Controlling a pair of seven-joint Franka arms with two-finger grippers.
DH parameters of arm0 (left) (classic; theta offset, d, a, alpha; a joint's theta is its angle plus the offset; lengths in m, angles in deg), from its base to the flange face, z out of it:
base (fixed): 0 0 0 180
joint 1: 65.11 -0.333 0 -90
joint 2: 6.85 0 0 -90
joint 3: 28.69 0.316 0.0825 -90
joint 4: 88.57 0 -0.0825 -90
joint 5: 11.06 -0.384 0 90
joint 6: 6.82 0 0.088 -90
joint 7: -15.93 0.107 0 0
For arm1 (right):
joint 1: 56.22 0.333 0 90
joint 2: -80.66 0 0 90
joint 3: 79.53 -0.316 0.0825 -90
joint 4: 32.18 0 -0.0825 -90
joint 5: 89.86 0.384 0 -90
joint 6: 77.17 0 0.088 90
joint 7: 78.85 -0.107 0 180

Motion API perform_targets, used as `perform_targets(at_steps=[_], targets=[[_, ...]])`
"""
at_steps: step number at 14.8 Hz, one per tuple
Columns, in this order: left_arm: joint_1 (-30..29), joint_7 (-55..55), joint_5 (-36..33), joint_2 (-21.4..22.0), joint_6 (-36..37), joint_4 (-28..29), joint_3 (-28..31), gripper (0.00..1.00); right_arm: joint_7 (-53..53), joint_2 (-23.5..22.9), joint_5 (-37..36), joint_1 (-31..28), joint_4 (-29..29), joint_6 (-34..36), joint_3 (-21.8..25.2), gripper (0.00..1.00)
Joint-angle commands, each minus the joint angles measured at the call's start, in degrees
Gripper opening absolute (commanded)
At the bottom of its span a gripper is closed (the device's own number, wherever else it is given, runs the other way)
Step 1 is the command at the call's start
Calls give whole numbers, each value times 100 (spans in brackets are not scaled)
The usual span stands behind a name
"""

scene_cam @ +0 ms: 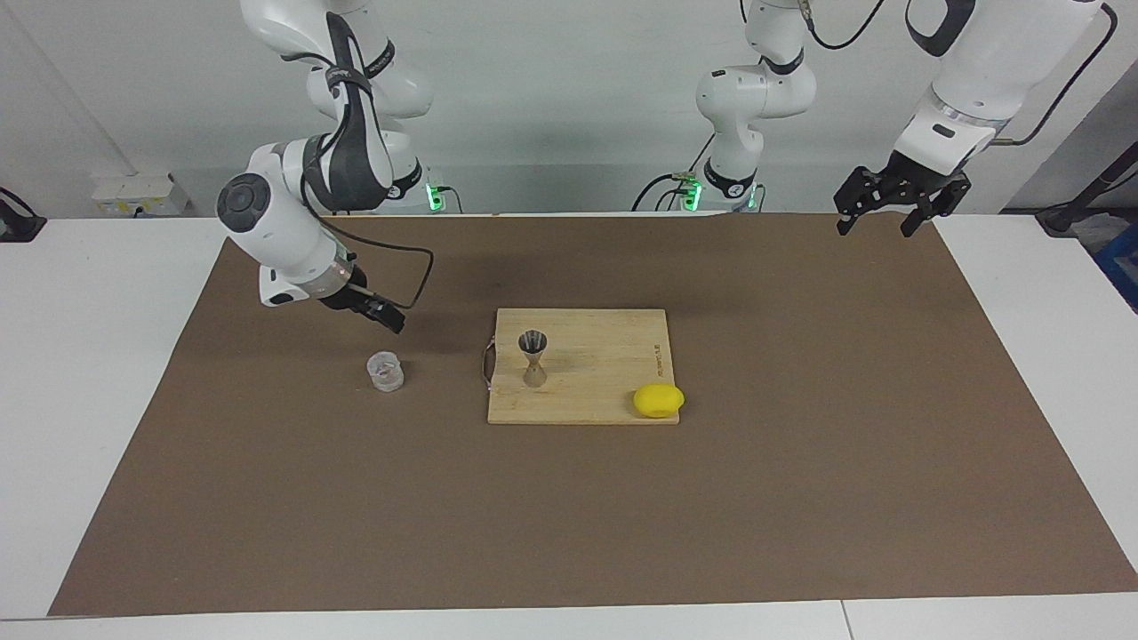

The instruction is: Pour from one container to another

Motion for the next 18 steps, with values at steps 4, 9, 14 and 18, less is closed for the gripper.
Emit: perform_targets(at_steps=[4,9,14,18], targets=[[-54,44,-89,141,-107,174,-35,100,1393,214,-619,12,1019,844,-15,100],[-46,44,-89,141,-107,174,-35,100,1580,109,-1183,91,2109,1248,-24,100],[-54,44,-89,141,-107,174,-35,100,1589,231,-1149,100,2287,1417,-15,100],[-54,52,-89,141,-107,174,-35,100,1598,328,-1149,48,2155,1434,-15,100]])
